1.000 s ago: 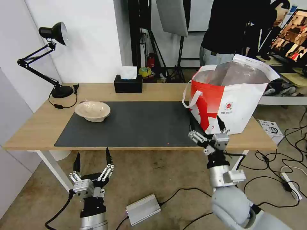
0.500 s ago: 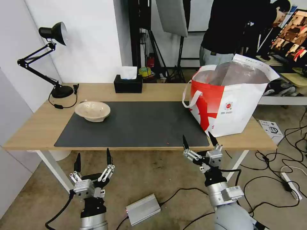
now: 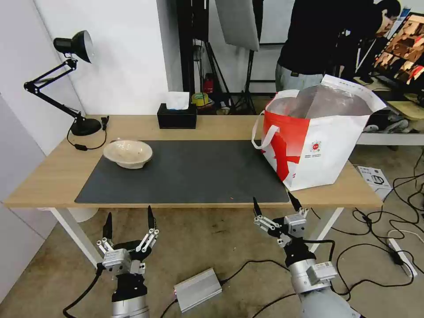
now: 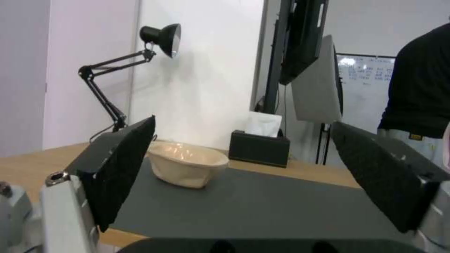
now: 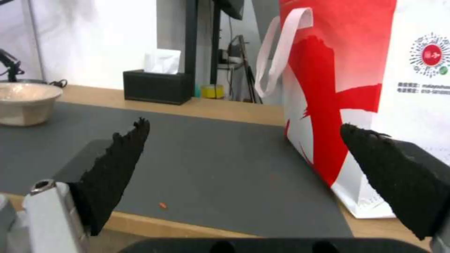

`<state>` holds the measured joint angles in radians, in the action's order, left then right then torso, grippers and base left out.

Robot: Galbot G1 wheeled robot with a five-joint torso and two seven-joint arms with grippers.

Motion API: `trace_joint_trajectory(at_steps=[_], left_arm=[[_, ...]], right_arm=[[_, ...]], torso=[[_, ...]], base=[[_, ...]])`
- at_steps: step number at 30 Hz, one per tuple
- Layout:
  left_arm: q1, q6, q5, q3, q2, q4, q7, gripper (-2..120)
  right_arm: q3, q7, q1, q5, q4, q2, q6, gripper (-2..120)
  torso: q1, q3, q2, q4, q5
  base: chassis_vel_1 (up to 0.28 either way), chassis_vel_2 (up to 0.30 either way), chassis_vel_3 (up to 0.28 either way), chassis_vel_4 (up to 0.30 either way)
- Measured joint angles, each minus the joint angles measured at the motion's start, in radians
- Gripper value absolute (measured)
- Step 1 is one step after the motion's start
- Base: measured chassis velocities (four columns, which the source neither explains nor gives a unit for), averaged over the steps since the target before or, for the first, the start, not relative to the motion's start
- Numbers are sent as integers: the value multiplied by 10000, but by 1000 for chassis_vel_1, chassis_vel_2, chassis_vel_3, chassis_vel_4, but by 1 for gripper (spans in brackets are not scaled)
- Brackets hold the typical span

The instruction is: Pick up the trash from the table and place it into the takeout bag.

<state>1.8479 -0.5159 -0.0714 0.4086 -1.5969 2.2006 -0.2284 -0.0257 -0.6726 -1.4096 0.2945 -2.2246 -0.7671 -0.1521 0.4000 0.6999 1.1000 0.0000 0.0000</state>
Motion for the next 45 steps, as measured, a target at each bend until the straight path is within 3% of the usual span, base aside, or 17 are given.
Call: trace_joint_trajectory(at_steps=[22, 45], left_arm=[[-50, 20, -31, -47, -2, -87, 0, 100], [-114, 71, 51, 14, -4, -59, 5, 100]], right_arm=[[-221, -1318, -494, 420, -288, -209, 645, 100], [-251, -1358, -548, 295, -255, -247, 813, 100]], torso=[[0, 0, 0, 0, 0], [0, 1, 0, 0, -1]], base=[[0, 0, 0, 0], [0, 0, 0, 0]])
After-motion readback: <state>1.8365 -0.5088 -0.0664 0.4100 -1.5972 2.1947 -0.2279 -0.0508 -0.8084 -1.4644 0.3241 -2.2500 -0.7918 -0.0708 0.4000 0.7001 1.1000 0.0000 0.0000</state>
